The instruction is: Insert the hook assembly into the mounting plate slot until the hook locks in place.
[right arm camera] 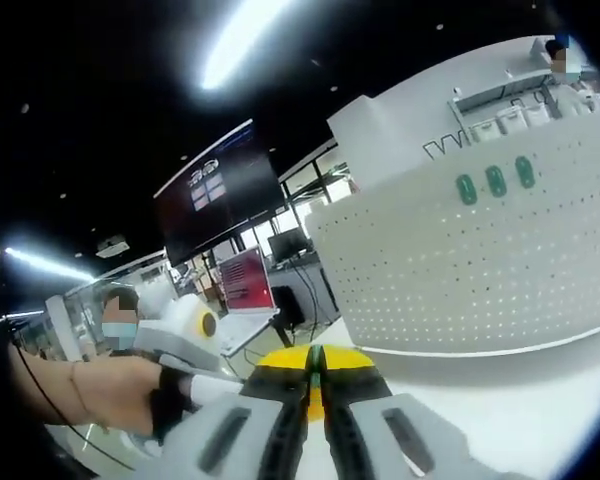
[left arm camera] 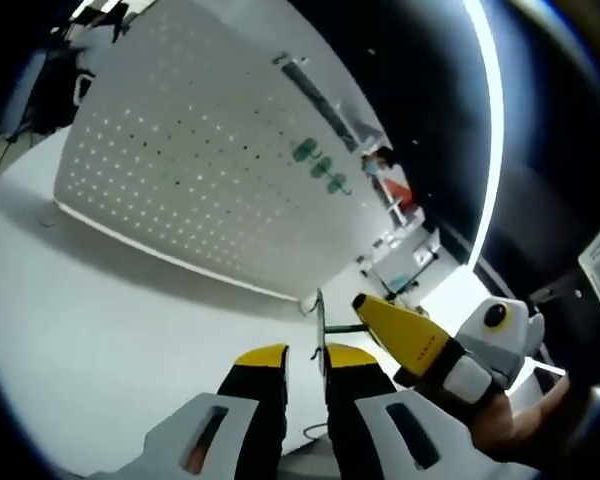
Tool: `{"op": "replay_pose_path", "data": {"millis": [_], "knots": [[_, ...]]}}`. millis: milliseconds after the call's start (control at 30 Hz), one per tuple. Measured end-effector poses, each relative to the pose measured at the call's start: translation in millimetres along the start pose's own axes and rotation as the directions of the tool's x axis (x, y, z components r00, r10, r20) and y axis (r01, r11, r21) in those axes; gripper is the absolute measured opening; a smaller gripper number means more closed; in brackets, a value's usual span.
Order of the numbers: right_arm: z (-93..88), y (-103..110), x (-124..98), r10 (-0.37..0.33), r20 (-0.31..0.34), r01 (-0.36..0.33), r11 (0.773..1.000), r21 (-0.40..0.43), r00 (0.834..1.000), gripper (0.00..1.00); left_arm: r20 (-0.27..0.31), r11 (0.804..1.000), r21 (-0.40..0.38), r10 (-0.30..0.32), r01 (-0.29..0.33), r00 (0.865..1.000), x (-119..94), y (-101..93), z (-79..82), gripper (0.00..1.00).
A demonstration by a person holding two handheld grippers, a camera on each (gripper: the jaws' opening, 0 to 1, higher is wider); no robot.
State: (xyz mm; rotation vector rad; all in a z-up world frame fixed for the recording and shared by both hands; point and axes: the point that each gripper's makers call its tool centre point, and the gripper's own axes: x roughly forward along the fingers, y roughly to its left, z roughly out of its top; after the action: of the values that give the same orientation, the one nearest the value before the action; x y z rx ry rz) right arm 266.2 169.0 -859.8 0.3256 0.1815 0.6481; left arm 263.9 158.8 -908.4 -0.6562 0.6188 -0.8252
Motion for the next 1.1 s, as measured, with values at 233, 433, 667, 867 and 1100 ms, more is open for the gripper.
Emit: {"op": "replay_pose_path", "data": {"millis": [233,433,667,867,1100], "knots": [[4.0,4,0,0.006,0.003,-0.006,1.000,-0.008,1.000,0.00,0.003,1.000,0.024,-0.005,0.005,1.000,-2,-4.4,5.1,0.06],[7.7,7,0,0.012,0.008,-0.012,1.000,-0.024,1.000,0.00,0.004,0.999,0.047,-0.018,0.018,1.000,-3,-8.5,6.9,0.03],[9.8,9,-1,0.012,0.008,-0.012,0.999,-0.032,1.000,0.00,0.012,0.991,0.132,-0.004,0.002,1.000,-5,-11.1,11.3,0.02],[11.0,7,-1,0.004,-0.005,-0.004,1.000,-0.002,1.000,0.01,0.007,0.973,0.231,0.027,-0.028,1.000,-5,-11.6,15.1,0.01],[17.9,3,-7,0.023,0.009,-0.024,0.996,0.091,1.000,0.05,0.051,0.942,0.324,0.072,-0.085,0.996,-8,-8.8,27.5,0.01]]}}
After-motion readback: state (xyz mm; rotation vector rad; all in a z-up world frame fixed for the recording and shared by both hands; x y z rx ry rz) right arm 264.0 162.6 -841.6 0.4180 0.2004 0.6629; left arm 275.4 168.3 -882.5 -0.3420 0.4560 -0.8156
